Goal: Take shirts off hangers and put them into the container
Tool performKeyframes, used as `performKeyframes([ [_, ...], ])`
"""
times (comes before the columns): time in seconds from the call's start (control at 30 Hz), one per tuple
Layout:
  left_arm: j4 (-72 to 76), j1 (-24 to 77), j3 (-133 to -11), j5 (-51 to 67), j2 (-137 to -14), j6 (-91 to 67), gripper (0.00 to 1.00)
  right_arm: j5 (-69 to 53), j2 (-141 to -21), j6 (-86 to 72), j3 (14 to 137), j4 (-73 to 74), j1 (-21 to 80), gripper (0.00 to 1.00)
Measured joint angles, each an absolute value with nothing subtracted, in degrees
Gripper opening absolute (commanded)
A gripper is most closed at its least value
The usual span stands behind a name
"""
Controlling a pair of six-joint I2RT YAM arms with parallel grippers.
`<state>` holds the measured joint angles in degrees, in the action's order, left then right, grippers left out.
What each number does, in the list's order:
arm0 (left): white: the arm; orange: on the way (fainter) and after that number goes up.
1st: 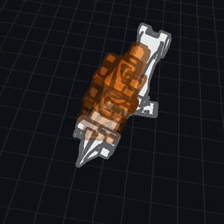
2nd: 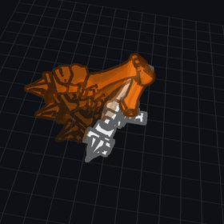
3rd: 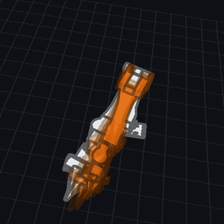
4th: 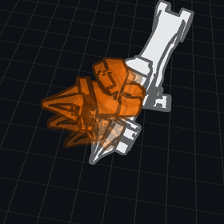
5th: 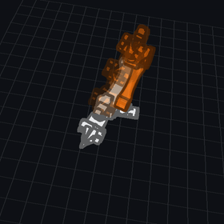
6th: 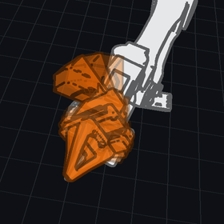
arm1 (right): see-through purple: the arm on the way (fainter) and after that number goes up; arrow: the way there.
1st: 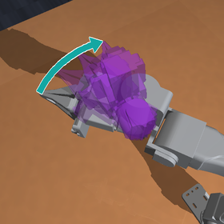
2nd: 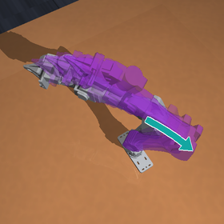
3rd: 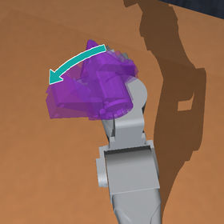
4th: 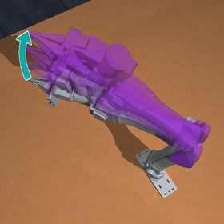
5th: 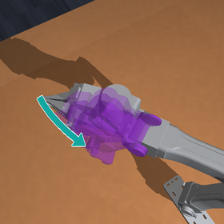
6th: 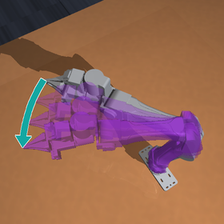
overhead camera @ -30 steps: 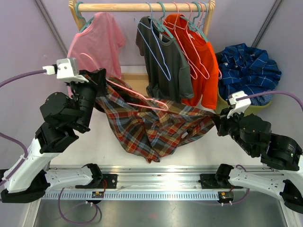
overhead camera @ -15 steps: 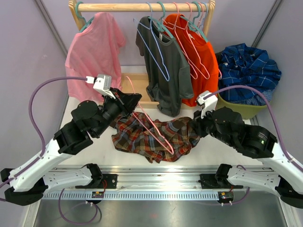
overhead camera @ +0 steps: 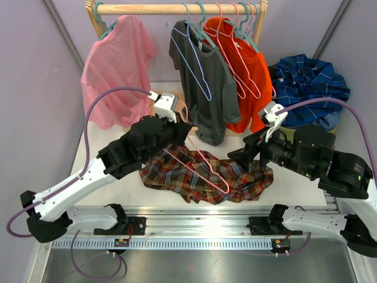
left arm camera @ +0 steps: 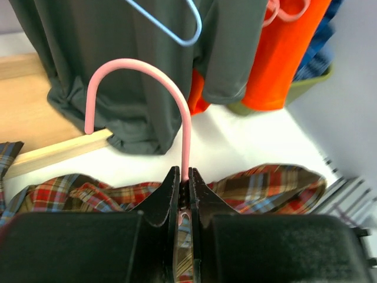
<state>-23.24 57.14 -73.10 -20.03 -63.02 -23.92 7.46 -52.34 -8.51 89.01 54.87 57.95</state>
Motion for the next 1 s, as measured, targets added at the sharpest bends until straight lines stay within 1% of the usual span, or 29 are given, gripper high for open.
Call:
performKeyframes([
  [0.1, -25.06, 57.14, -74.78, -19.9, -65.45, -22.68, 0.0, 6.24, -52.53, -8.19, 90.11, 54.94, 57.98, 0.78],
  [0.23, -26.61, 57.12, -75.55, -19.99, -65.65, -21.41, 0.0, 4.27, -54.28, -8.14, 89.78, 55.11, 57.95, 0.78],
  [0.53, -27.2, 57.1, -78.11, -19.99, -66.72, -19.99, 0.0, -5.43, -60.27, -9.91, 84.64, 51.59, 57.98, 0.75],
  [0.7, -27.33, 57.1, -78.13, -20.36, -68.49, -19.53, 0.0, -8.49, -61.87, -11.05, 82.91, 50.7, 57.95, 0.73],
  [0.73, -27.33, 57.1, -78.15, -20.43, -68.88, -19.44, 0.0, -8.88, -61.87, -11.27, 82.89, 50.59, 57.95, 0.7],
  [0.77, -27.31, 57.1, -78.19, -20.53, -69.3, -19.35, 0.0, -9.26, -61.87, -11.42, 82.87, 50.35, 57.95, 0.64],
  [0.83, -27.35, 57.1, -78.28, -20.69, -69.84, -19.25, 0.0, -9.85, -61.87, -11.79, 82.81, 49.89, 57.95, 0.55],
  [0.87, -27.31, 57.1, -78.32, -20.75, -69.97, -19.22, 0.0, -10.09, -61.89, -11.97, 82.7, 49.6, 57.98, 0.46],
  [0.93, -27.35, 57.21, -78.43, -20.97, -70.0, -19.05, 0.0, -10.22, -62.02, -12.16, 82.5, 49.28, 57.95, 0.39],
  [0.97, -27.38, 57.32, -78.72, -21.15, -70.0, -19.0, 0.0, -10.22, -62.17, -12.29, 82.43, 49.19, 57.95, 0.3],
  [1.0, -27.35, 57.43, -79.05, -21.3, -70.0, -18.81, 0.0, -10.2, -62.35, -12.21, 82.39, 49.15, 57.95, 0.28],
])
